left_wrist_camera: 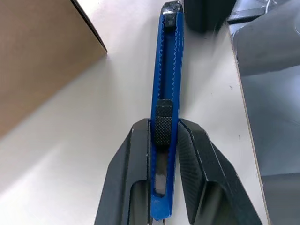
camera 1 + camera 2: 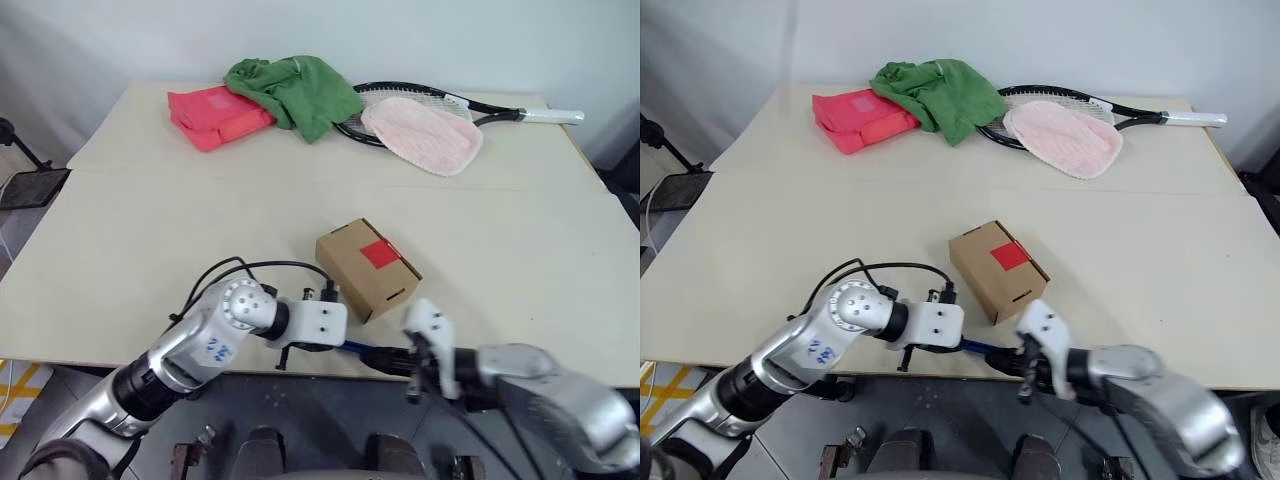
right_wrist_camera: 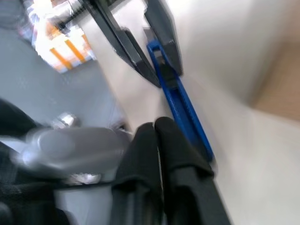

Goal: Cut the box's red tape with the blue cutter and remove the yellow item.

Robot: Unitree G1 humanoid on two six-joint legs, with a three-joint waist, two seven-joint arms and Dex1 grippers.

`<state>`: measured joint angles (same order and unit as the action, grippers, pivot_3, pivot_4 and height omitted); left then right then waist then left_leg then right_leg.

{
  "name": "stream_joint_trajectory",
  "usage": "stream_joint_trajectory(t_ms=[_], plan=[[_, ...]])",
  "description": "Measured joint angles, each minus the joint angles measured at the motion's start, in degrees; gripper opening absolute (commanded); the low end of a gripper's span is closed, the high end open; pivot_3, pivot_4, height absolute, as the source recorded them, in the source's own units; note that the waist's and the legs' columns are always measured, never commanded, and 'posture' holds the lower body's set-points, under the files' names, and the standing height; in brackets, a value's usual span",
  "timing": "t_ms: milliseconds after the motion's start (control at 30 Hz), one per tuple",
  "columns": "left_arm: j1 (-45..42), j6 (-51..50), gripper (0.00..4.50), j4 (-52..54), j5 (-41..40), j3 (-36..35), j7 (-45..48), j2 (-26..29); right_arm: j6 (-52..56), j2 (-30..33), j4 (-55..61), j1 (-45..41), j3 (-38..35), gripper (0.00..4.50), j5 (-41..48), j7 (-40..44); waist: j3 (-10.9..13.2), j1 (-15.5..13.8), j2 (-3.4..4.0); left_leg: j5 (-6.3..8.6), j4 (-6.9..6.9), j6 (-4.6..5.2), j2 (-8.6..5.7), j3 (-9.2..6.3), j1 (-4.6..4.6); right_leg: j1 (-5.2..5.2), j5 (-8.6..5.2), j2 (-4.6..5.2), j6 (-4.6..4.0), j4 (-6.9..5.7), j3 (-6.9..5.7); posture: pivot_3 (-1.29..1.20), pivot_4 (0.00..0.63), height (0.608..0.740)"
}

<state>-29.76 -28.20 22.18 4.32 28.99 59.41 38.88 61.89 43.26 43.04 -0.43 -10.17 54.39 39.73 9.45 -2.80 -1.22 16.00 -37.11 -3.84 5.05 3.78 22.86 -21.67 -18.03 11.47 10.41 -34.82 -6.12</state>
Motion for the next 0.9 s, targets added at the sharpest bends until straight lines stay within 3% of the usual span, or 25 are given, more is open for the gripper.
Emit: stream_joint_trajectory(t_ms=[133, 200, 267, 300, 433, 633, 900], plan=[[2.37, 17.68, 0.70, -3.99, -4.26, -6.55, 0.63, 0.09, 2.83, 12.16, -0.21, 3.81, -11.88, 2.68, 28.02, -11.29, 0.12, -0.28, 0.11, 0.07, -0.09, 0.06, 0.00, -0.01, 0.09, 0.03, 0.01, 0.01, -0.02, 0.08, -0.02, 0.00, 0.150, 0.740], [2.74, 25.28, 0.70, -5.51, -5.75, -9.07, 0.66, -0.22, 1.55, 24.17, -2.71, 8.09, -15.79, 3.36, 43.51, -20.26, 0.24, -0.41, 0.26, 0.17, -0.25, 0.21, -0.01, 0.01, 0.13, 0.06, 0.03, 0.05, -0.03, 0.12, -0.02, 0.00, 0.150, 0.740], [2.71, 30.90, 0.70, -7.03, -6.70, -10.84, 0.36, -1.57, 0.32, 34.55, -5.85, 12.01, -18.37, 4.00, 52.97, -25.25, 0.25, -0.36, 0.21, 0.23, -0.32, 0.31, 0.00, 0.02, 0.14, 0.07, 0.07, 0.04, -0.02, 0.14, -0.02, 0.00, 0.150, 0.740], [2.71, 32.66, 0.70, -7.44, -7.09, -11.28, 0.15, -2.28, -1.45, 36.30, -6.19, 12.41, -19.14, 4.42, 55.14, -25.45, 0.28, -0.37, 0.08, 0.23, -0.32, 0.30, 0.00, 0.01, 0.13, 0.07, 0.08, 0.02, -0.01, 0.13, -0.03, 0.00, 0.150, 0.740], [2.40, 35.85, 0.70, -7.54, -7.48, -11.28, 0.12, -4.33, -8.44, 39.70, -6.20, 11.39, -17.03, 4.47, 57.29, -24.12, 0.31, -0.27, 0.05, 0.22, -0.34, 0.28, 0.00, 0.04, 0.20, 0.07, 0.17, 0.03, 0.17, 0.27, -0.01, 0.00, 0.150, 0.740], [-0.27, 35.01, 0.70, -7.49, -7.64, -10.88, 0.06, -7.21, -14.01, 38.03, -8.34, -2.67, -2.63, 4.47, 57.57, -28.86, 0.37, -0.19, -0.03, 0.27, -0.67, 0.24, 0.00, 0.03, 0.37, 0.07, 0.23, 0.04, 0.22, 0.31, -0.01, 0.00, 0.150, 0.740], [-1.10, 33.48, 0.70, -7.44, -7.39, -10.04, -0.30, -9.14, -12.68, 25.15, -11.45, -15.32, 10.79, 4.47, 57.58, -39.89, 0.40, -0.18, -0.02, 0.29, -0.71, 0.24, 0.00, 0.03, 0.40, 0.05, 0.24, 0.03, 0.22, 0.30, -0.01, 0.00, 0.150, 0.740]])
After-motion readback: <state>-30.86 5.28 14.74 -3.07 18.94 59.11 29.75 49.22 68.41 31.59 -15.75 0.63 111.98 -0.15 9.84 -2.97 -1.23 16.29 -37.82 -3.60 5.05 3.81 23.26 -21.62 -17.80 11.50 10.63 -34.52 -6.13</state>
